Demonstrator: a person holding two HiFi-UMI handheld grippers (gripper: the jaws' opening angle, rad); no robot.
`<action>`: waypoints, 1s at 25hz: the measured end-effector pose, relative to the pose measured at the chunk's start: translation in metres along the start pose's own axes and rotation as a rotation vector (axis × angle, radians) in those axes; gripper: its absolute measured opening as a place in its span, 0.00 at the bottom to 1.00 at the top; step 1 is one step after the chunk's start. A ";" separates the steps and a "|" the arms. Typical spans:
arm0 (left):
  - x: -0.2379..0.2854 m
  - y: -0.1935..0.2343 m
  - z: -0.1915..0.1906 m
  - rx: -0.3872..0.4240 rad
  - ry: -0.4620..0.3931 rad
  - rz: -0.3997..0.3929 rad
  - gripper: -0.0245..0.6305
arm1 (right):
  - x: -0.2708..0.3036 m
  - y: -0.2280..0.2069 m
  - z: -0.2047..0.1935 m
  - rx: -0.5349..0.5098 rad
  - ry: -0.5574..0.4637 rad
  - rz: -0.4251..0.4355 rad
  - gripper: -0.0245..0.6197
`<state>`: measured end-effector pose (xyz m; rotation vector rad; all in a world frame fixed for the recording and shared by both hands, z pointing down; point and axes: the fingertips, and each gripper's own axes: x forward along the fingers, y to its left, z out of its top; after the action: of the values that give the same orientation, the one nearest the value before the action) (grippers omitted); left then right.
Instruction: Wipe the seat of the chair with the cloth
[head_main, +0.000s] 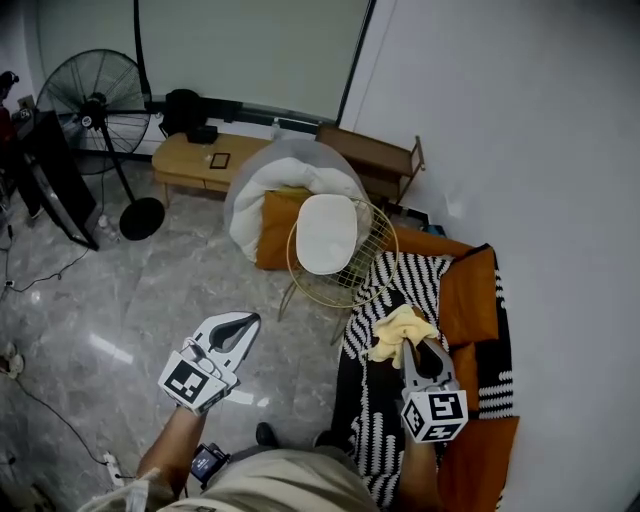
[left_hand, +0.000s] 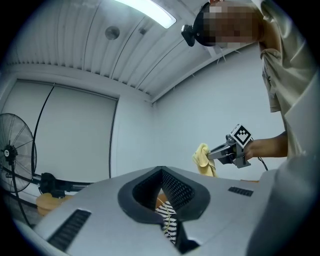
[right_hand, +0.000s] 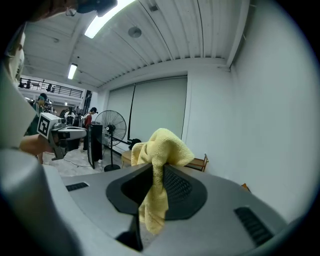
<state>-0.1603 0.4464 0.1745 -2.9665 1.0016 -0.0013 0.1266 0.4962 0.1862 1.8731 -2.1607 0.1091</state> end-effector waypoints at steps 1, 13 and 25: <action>0.001 0.000 0.000 0.000 -0.003 -0.004 0.06 | 0.001 0.002 0.000 0.003 0.000 0.000 0.16; 0.069 0.003 -0.003 -0.003 -0.007 0.011 0.06 | 0.044 -0.035 0.002 0.001 -0.005 0.037 0.16; 0.156 0.010 -0.010 0.022 0.072 0.150 0.06 | 0.125 -0.126 -0.005 0.024 -0.002 0.172 0.16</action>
<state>-0.0420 0.3440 0.1843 -2.8831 1.2217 -0.1173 0.2352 0.3576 0.2074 1.6968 -2.3292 0.1688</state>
